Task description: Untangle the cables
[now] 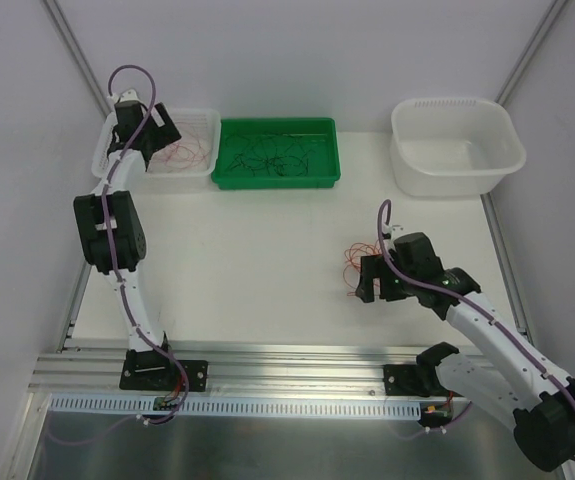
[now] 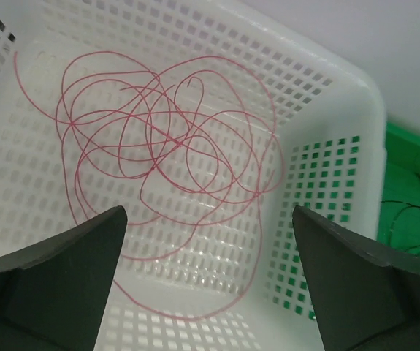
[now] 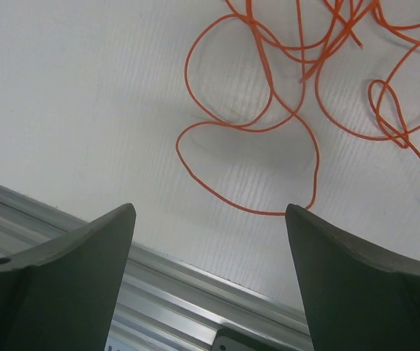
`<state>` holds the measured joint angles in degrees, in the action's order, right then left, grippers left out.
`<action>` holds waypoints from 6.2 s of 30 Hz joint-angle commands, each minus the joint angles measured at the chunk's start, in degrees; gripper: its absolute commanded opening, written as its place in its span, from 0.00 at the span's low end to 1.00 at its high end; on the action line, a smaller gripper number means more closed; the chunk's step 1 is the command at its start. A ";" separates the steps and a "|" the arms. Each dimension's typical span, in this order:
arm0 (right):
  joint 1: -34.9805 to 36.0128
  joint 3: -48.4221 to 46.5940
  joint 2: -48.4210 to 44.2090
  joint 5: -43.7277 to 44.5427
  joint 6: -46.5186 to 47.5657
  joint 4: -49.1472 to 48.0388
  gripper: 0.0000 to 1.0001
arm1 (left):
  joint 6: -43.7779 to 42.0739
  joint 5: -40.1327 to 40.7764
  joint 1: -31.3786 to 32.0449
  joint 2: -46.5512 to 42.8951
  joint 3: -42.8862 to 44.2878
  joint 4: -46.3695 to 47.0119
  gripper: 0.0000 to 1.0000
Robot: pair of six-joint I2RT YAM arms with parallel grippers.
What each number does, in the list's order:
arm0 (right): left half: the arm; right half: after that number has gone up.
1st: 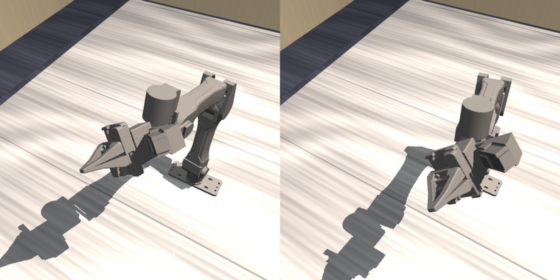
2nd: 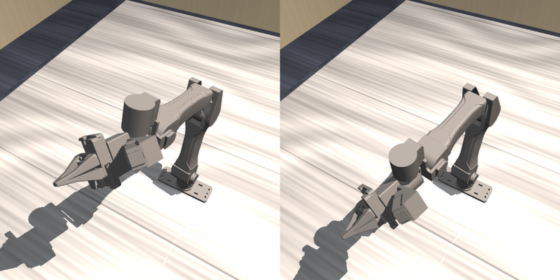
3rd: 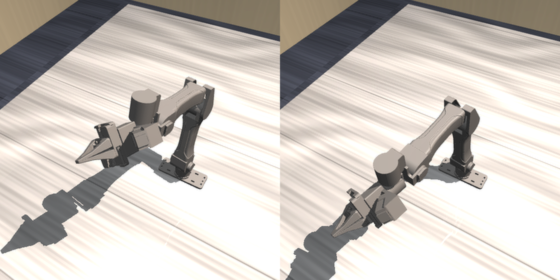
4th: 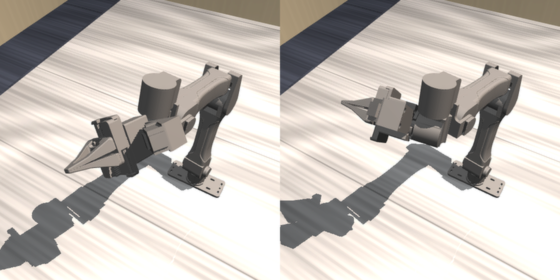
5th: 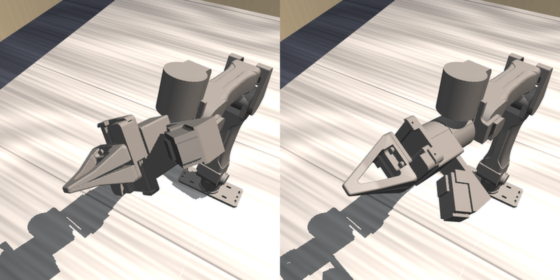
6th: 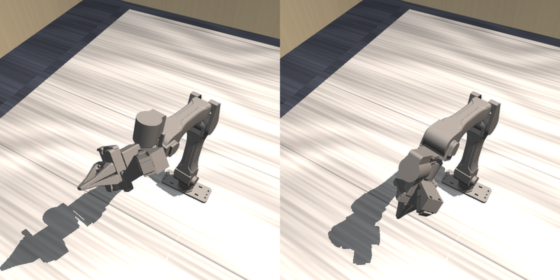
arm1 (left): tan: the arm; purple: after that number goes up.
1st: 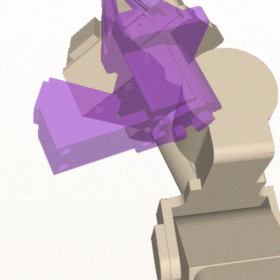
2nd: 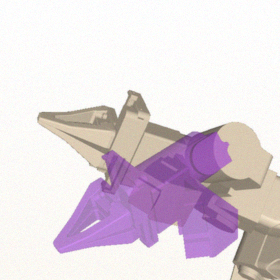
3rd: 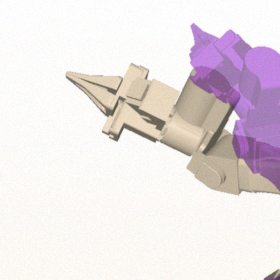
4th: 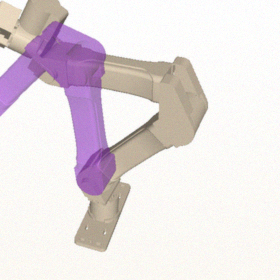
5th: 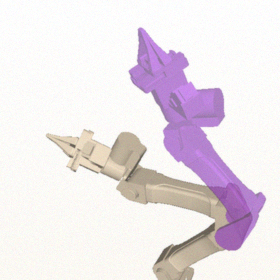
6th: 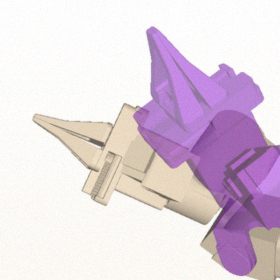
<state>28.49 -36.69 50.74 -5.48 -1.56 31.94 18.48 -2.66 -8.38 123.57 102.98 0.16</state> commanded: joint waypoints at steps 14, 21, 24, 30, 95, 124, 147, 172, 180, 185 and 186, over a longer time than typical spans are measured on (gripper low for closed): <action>-8.54 -9.02 14.02 10.59 -7.14 -1.52 0.80 | 8.85 -19.03 5.56 -61.21 -46.24 0.10 0.99; -3.45 -7.96 26.67 6.00 -8.28 -10.49 0.64 | 7.62 -22.12 13.91 -75.83 -60.69 -8.33 0.99; 2.08 -9.01 31.17 6.00 -10.03 -11.46 0.47 | 8.94 -23.71 15.76 -80.40 -66.75 -10.18 0.99; 16.48 -15.86 31.18 9.95 -9.87 -6.82 0.01 | 14.30 -25.38 19.97 -88.23 -76.60 -10.45 0.99; -3.09 -4.62 27.75 15.66 -8.90 -4.53 0.19 | 11.32 20.32 60.51 -24.60 -47.87 -20.72 0.10; -8.36 -71.40 9.63 26.31 5.60 14.02 0.01 | 9.91 19.97 51.01 -33.65 -55.87 -23.54 0.00; -19.43 -80.64 38.97 26.13 13.16 -12.86 0.01 | -5.63 7.92 38.81 -65.99 -41.45 -32.51 0.99; -31.13 -84.44 63.71 11.81 15.36 -27.47 0.83 | -11.71 22.53 33.52 -65.38 -53.23 -25.65 0.99; -19.73 -66.00 46.57 8.64 11.94 -5.60 1.00 | -10.57 15.50 33.61 -65.82 -53.06 -25.56 0.99; -9.00 -51.14 37.00 7.40 3.51 4.35 1.00 | -8.90 9.70 33.61 -65.04 -52.88 -25.65 0.99; -4.28 -46.59 36.10 8.28 2.54 5.05 1.00 | -8.81 8.03 33.69 -64.51 -52.88 -25.65 0.99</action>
<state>18.61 -91.48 89.21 3.22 6.74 27.79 8.36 11.16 25.45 58.57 49.65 -26.22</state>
